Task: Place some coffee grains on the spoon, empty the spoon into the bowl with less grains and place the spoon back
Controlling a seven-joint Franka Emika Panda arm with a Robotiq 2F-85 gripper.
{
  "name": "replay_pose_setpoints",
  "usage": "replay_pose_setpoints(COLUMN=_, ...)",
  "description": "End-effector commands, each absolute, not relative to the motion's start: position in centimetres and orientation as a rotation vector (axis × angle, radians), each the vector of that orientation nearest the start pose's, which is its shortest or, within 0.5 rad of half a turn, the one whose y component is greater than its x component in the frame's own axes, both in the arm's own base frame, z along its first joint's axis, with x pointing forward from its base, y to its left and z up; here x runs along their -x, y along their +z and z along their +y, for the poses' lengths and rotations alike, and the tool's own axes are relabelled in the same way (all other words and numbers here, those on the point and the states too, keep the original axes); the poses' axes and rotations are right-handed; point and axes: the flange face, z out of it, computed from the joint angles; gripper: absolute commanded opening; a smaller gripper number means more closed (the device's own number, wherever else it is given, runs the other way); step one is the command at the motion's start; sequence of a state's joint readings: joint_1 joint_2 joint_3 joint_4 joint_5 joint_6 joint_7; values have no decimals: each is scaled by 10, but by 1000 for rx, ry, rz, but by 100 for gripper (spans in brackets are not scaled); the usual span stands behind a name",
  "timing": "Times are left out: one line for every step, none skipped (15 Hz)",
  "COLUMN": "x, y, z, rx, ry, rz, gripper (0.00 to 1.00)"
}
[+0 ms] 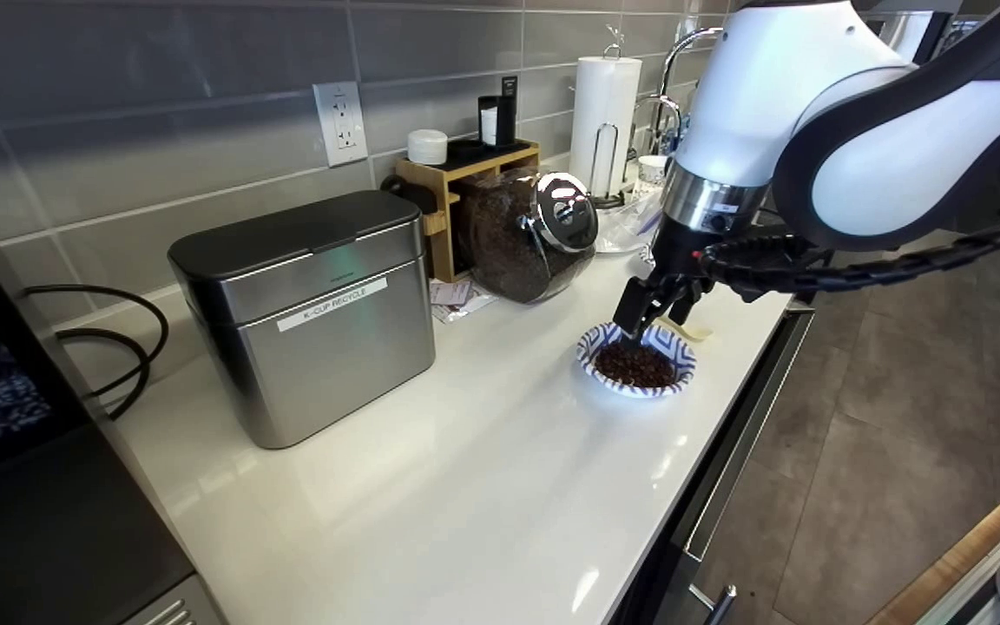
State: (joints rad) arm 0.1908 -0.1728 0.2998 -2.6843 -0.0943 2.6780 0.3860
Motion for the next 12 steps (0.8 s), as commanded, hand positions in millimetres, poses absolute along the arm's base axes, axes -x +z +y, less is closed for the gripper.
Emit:
replay_pose_setpoints(x=-382, y=283, z=200, rx=3145, ry=-282, rz=-273, gripper=100)
replay_pose_setpoints(x=-383, y=279, z=200, rx=3150, ry=-274, rz=-271, gripper=100)
replay_pose_setpoints(x=-385, y=275, z=199, rx=3154, ry=-267, rz=-263, gripper=100)
replay_pose_setpoints(x=-387, y=272, z=199, rx=3158, ry=-261, rz=-256, gripper=100)
replay_pose_setpoints(x=-389, y=270, z=198, rx=3159, ry=-258, rz=-248, gripper=100)
replay_pose_setpoints(x=-392, y=268, z=198, rx=3162, ry=-253, rz=-237, gripper=100)
replay_pose_setpoints(x=-394, y=266, z=199, rx=3163, ry=-252, rz=-229, gripper=100)
replay_pose_setpoints(x=-398, y=263, z=200, rx=3163, ry=-246, rz=-225, gripper=100)
replay_pose_setpoints(x=-400, y=262, z=201, rx=3164, ry=-241, rz=-218, gripper=100)
replay_pose_setpoints(x=-403, y=260, z=202, rx=3166, ry=-236, rz=-216, gripper=100)
replay_pose_setpoints(x=-405, y=258, z=202, rx=3166, ry=-235, rz=-214, gripper=100)
replay_pose_setpoints(x=-407, y=256, z=203, rx=3169, ry=-230, rz=-211, gripper=100)
